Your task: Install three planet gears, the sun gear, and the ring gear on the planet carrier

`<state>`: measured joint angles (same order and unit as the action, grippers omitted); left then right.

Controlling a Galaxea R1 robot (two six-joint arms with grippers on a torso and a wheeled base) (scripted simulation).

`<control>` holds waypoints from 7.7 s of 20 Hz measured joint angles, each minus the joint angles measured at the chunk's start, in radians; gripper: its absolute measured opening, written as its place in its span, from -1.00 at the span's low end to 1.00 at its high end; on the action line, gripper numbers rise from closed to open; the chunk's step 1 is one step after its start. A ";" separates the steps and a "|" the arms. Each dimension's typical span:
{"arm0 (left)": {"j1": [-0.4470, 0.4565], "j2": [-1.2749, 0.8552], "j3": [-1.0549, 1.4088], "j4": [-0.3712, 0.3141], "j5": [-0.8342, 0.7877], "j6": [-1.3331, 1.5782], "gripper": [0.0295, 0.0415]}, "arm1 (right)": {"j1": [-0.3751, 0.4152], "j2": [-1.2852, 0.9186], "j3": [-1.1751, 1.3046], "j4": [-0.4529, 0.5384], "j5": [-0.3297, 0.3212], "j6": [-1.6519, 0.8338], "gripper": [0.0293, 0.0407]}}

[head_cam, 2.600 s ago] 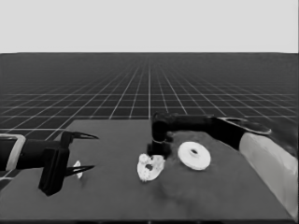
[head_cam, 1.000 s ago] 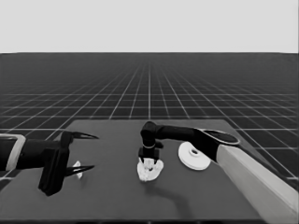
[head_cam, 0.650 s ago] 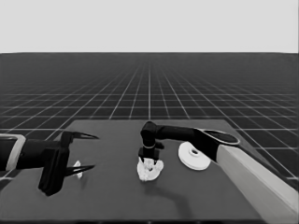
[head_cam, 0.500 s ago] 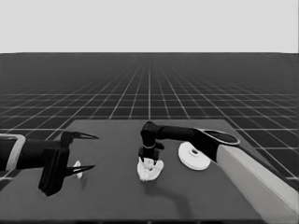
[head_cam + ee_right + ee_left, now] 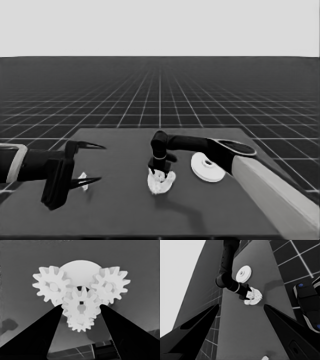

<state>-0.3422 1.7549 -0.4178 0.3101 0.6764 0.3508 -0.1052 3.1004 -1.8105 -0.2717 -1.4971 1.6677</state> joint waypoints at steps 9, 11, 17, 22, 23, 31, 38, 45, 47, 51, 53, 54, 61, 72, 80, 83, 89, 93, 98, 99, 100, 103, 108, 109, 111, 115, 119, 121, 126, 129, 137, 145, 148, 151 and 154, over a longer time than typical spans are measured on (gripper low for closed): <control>0.000 0.000 0.000 0.000 0.000 0.000 0.49 | 0.000 0.000 0.000 0.000 0.000 0.094 -0.72; 0.000 0.000 0.000 0.000 0.000 0.000 0.49 | 0.000 0.000 0.000 0.000 0.000 0.115 -0.72; 0.000 0.000 0.000 0.000 0.000 0.000 0.49 | 0.000 0.000 0.000 0.000 0.000 0.178 -0.72; 0.000 0.000 0.000 0.000 0.000 0.000 0.49 | 0.000 0.000 0.000 0.000 0.000 0.230 -0.72; 0.000 0.000 0.000 0.000 0.000 0.000 0.49 | 0.000 0.000 0.000 0.000 0.000 0.241 -0.72; 0.000 0.000 0.000 0.000 0.000 0.000 0.49 | 0.000 0.000 0.000 0.000 0.000 0.325 -0.72; 0.000 0.000 0.000 0.000 0.000 0.000 0.49 | 0.000 0.000 0.000 0.000 0.000 0.398 -0.72; 0.000 0.000 0.000 0.000 0.000 0.000 0.49 | 0.000 0.000 0.000 0.000 0.000 0.471 -0.72; 0.000 0.000 0.000 0.000 0.000 0.000 0.49 | 0.000 0.000 0.000 0.000 0.000 0.492 -0.72; 0.000 0.000 0.000 0.000 0.000 0.000 0.49 | 0.000 0.000 0.000 0.000 0.000 0.534 -0.72; 0.000 0.000 0.000 0.000 0.000 0.000 0.49 | 0.000 0.000 0.000 0.000 0.000 0.555 -0.72; 0.000 0.000 0.000 0.000 0.000 0.000 0.49 | 0.000 0.000 0.000 0.000 0.000 0.565 -0.72; 0.000 0.000 0.000 0.000 0.000 0.000 0.49 | 0.000 0.000 0.000 0.000 0.000 0.639 -0.72; 0.000 0.000 0.000 0.000 0.000 0.000 0.49 | 0.000 0.000 0.000 0.000 0.000 0.685 0.61; 0.000 0.000 0.000 0.000 0.000 0.000 0.49 | 0.131 -0.017 0.072 0.108 -0.041 -0.273 0.62; 0.000 0.000 0.000 0.000 0.000 0.000 0.49 | 0.135 -0.017 0.073 0.113 -0.040 -0.308 0.61; 0.000 0.000 0.000 0.000 0.000 0.000 0.49 | -0.226 -1.226 1.317 -0.387 0.291 -1.276 0.63; 0.000 0.000 0.000 0.000 0.000 0.000 0.49 | -0.247 -1.328 1.411 -0.421 0.314 -1.343 0.61; 0.000 0.000 0.000 0.000 0.000 0.000 0.49 | 0.199 -0.700 0.326 0.182 0.035 -0.885 0.65; 0.000 0.000 0.000 0.000 0.000 0.000 0.49 | 0.196 -0.640 0.199 0.190 0.021 -0.897 0.63; 0.000 0.000 0.000 0.000 0.000 0.000 0.49 | 0.194 -0.600 0.114 0.194 0.013 -0.910 0.62; 0.000 0.000 0.000 0.000 0.000 0.000 0.49 | 0.190 -0.548 0.001 0.197 0.003 -0.932 0.61; 0.000 0.000 0.000 0.000 0.000 0.000 0.49 | 0.033 -0.485 -0.136 0.104 0.124 -0.985 0.61; 0.000 0.000 0.000 0.000 0.000 0.000 0.49 | 0.025 -0.479 -0.149 0.101 0.132 -0.990 0.61; 0.000 0.000 0.000 0.000 0.000 0.000 0.49 | 0.018 -0.474 -0.160 0.097 0.139 -0.995 0.61; 0.000 0.000 0.000 0.000 0.000 0.000 0.49 | 0.016 -0.472 -0.165 0.096 0.142 -0.997 0.09; 0.000 0.000 0.000 0.000 0.000 0.000 0.49 | 0.016 -0.471 -0.166 0.095 0.143 -0.997 -0.03; 0.000 0.000 0.000 0.000 0.000 0.000 0.49 | 0.016 -0.471 -0.166 0.095 0.143 -0.997 -0.03; 0.000 0.000 0.000 0.000 0.000 0.000 0.49 | 0.122 -0.526 -0.045 0.155 0.047 -0.944 -0.03; 0.000 0.000 0.000 0.000 0.000 0.000 0.49 | 0.177 -0.533 -0.031 0.189 0.010 -0.939 -0.03; 0.000 0.000 0.000 0.000 0.000 0.000 0.49 | 0.146 -0.216 0.225 0.126 -0.031 -0.354 0.01; 0.000 0.000 0.000 0.000 0.000 0.000 0.49 | 0.101 -0.027 0.058 0.078 -0.027 -0.342 0.01; 0.000 0.000 0.000 0.000 0.000 0.000 0.49 | 0.051 -0.018 0.028 0.036 -0.012 -0.359 0.01; 0.000 0.000 0.000 0.000 0.000 0.000 0.49 | 0.045 -0.015 0.022 0.028 -0.008 -0.362 0.00; 0.000 0.000 0.000 0.000 0.000 0.000 0.49 | 0.043 -0.015 0.020 0.027 -0.007 -0.363 0.00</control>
<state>-0.3422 1.7549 -0.4178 0.3101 0.6764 0.3508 -0.0617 3.0854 -1.7902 -0.2450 -1.5044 1.3047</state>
